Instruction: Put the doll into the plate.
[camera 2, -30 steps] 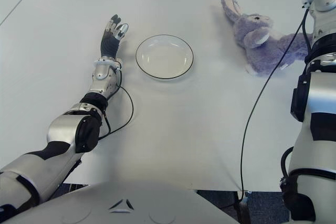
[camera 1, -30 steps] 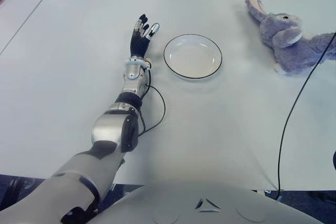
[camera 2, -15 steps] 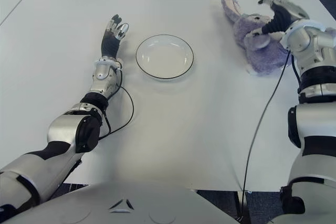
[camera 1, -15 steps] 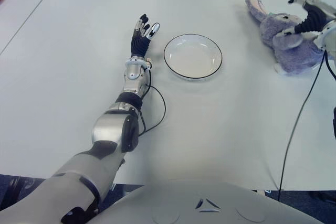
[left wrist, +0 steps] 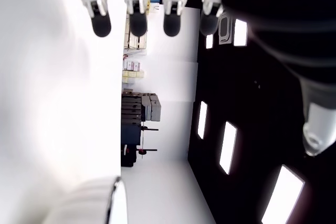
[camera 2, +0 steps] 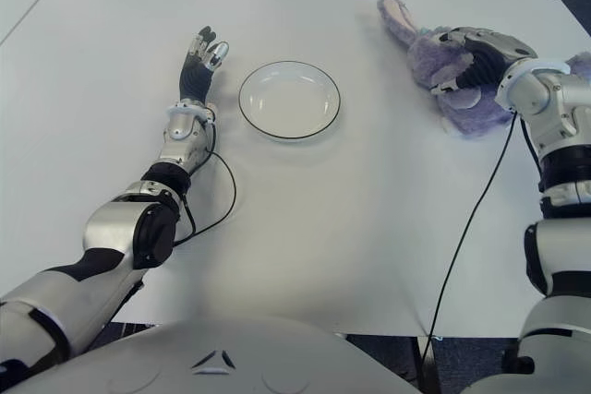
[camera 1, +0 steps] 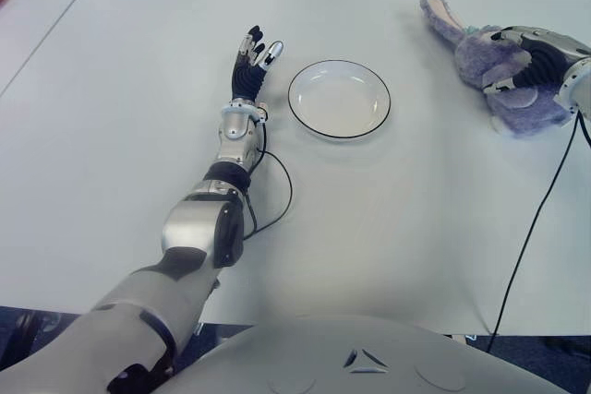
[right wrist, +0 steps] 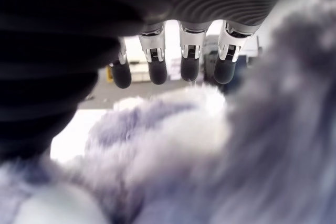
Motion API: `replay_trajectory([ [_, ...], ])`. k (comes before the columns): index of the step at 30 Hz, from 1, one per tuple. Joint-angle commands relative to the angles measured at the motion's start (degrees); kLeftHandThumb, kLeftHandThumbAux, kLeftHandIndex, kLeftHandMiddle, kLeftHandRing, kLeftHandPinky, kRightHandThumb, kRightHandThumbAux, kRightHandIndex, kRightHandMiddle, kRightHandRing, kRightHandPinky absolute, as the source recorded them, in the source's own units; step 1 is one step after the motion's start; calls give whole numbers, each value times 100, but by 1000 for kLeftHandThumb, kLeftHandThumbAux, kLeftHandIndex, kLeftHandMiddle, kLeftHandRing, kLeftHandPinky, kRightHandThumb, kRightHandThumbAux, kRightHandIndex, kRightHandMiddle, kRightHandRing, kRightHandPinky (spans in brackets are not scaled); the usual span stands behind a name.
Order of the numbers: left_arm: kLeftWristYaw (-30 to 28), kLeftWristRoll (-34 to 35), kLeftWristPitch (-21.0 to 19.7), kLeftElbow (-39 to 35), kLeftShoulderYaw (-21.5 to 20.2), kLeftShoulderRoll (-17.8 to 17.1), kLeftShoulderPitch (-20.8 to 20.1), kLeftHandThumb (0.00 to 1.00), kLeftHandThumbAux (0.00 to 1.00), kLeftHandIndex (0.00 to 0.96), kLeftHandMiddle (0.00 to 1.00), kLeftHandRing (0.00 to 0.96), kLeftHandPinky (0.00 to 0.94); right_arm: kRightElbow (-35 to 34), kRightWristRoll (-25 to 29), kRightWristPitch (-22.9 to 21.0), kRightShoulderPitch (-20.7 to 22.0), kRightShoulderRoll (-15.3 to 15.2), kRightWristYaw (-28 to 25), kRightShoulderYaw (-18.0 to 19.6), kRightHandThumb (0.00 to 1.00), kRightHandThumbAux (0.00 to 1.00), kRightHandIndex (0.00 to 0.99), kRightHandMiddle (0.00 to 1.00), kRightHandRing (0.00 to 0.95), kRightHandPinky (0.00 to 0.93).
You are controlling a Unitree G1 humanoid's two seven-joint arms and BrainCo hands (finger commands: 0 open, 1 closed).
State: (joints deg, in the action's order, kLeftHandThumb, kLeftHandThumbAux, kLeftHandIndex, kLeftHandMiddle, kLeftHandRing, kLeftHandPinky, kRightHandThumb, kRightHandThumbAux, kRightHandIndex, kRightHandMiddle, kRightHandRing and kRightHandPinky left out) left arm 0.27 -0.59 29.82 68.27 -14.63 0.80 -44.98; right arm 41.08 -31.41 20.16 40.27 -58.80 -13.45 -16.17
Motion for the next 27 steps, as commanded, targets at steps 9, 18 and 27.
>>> replay_trajectory([
  [9, 18, 95, -895, 946, -130, 319, 1444, 0, 522, 0, 0, 0, 9, -1436, 681, -185, -2284, -155, -590, 585, 202, 632, 42, 0, 0, 156],
  [18, -50, 156, -875, 935, -173, 295, 1454, 0, 496, 0, 0, 0, 11, -1636, 838, -5, -2726, -182, -699, 750, 187, 622, 10, 0, 0, 150],
  [27, -215, 291, -931, 930, -297, 261, 1439, 0, 484, 0, 0, 0, 16, -1767, 963, 448, -3376, -248, -493, 953, 141, 611, 0, 0, 0, 113],
])
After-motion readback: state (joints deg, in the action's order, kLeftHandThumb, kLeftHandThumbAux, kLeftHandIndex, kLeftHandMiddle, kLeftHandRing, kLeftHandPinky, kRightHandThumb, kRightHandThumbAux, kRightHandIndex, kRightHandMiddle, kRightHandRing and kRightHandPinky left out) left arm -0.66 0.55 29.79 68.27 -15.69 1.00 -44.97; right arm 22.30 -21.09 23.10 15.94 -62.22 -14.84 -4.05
